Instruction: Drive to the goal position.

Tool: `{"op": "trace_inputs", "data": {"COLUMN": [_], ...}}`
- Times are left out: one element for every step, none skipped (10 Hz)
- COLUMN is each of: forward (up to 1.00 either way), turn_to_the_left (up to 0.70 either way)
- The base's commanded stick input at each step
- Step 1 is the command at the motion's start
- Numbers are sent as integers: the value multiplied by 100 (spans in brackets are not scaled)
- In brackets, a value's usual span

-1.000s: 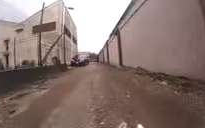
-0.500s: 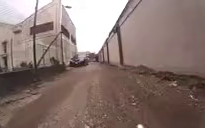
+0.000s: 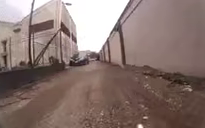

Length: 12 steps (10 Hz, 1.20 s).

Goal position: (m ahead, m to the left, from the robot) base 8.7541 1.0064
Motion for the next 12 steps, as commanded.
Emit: {"op": "trace_inputs", "data": {"forward": [70, 70, 70, 70, 70, 70, 70, 70, 70, 70, 70, 70], "turn_to_the_left": [0, 0, 0, 0, 0, 0, 0, 0, 0, 0, 0, 0]}}
